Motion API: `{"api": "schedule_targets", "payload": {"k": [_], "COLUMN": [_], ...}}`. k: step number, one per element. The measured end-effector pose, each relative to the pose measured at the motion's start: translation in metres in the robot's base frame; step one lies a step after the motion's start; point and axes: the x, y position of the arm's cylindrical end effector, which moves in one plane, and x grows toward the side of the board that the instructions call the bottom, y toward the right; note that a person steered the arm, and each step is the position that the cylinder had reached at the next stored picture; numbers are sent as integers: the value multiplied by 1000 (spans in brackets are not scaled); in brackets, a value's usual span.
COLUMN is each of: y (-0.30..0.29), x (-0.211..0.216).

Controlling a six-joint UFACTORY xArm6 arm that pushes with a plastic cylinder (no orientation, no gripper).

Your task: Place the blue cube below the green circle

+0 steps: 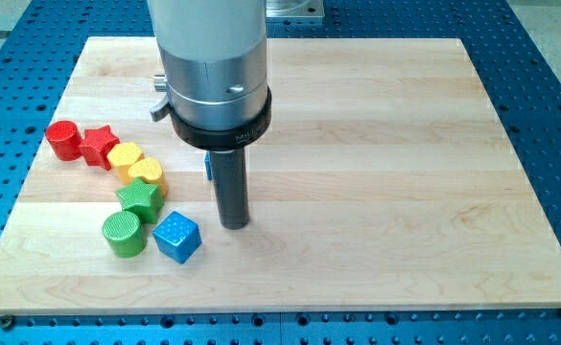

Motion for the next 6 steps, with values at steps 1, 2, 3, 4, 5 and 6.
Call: {"api": "schedule_targets", "payload": {"k": [1,2,3,4,5,6], "y": [-34,-41,-41,-47,-55,-57], "x": [22,34,34,43,60,79]}}
